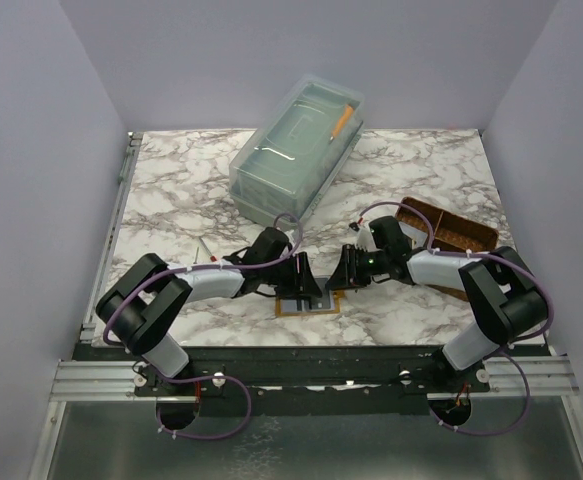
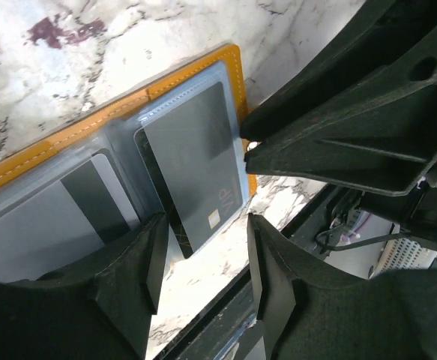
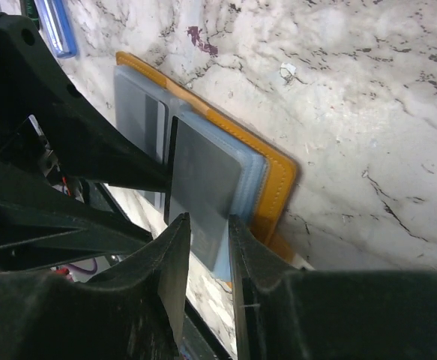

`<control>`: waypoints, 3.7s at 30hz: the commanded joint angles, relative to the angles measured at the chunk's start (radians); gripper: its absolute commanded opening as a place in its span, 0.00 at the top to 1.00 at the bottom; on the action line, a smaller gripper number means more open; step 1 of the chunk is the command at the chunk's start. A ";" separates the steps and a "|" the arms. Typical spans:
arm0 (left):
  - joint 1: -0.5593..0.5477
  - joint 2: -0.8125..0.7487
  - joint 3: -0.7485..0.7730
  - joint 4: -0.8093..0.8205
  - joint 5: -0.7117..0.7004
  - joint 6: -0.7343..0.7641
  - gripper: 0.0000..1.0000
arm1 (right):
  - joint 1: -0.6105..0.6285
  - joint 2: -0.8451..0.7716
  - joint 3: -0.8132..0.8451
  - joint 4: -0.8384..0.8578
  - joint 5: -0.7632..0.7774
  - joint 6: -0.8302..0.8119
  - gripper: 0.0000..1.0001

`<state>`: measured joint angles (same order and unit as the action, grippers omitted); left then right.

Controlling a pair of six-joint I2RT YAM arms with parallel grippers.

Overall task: Put the credit cards into the card holder
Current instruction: Insert the credit card into the card holder, then close the card holder at the center of the board.

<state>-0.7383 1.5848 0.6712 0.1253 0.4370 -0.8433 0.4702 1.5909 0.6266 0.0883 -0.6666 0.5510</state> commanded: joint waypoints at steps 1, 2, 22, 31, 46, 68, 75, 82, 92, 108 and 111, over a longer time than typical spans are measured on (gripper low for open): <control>-0.012 -0.005 0.043 0.022 0.027 -0.007 0.48 | 0.005 0.000 -0.020 0.043 -0.035 0.017 0.70; -0.012 -0.006 0.049 0.020 0.031 -0.006 0.48 | 0.005 0.000 -0.024 0.048 -0.039 0.020 0.70; 0.102 -0.265 -0.009 -0.257 -0.049 0.067 0.29 | 0.005 -0.134 0.055 -0.288 0.261 -0.151 0.39; 0.155 -0.279 -0.085 -0.256 -0.096 -0.009 0.26 | 0.071 -0.123 0.096 -0.377 0.452 -0.077 0.38; 0.159 -0.223 -0.125 -0.230 -0.130 -0.053 0.33 | 0.113 -0.180 -0.042 -0.214 0.500 0.074 1.00; 0.183 -0.286 -0.106 0.072 0.083 -0.156 0.30 | 0.110 -0.089 -0.104 0.013 0.276 0.127 1.00; 0.153 -0.267 -0.085 0.140 0.072 -0.183 0.31 | 0.110 -0.089 -0.093 -0.016 0.291 0.118 1.00; 0.113 -0.055 -0.029 0.231 0.136 -0.198 0.32 | 0.110 -0.110 -0.076 -0.068 0.335 0.129 0.96; 0.101 0.021 -0.021 0.277 0.150 -0.195 0.44 | 0.106 -0.252 -0.083 -0.176 0.440 0.101 0.52; 0.112 0.116 0.009 0.126 0.101 -0.162 0.86 | 0.199 -0.067 0.109 -0.466 0.741 0.030 0.52; 0.115 0.125 0.011 0.113 0.097 -0.156 0.86 | 0.198 -0.092 0.096 -0.523 0.813 0.054 0.56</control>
<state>-0.6300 1.6787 0.6582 0.2905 0.5644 -1.0275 0.6674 1.4982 0.7391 -0.2649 -0.0395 0.6014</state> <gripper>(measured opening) 0.145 0.461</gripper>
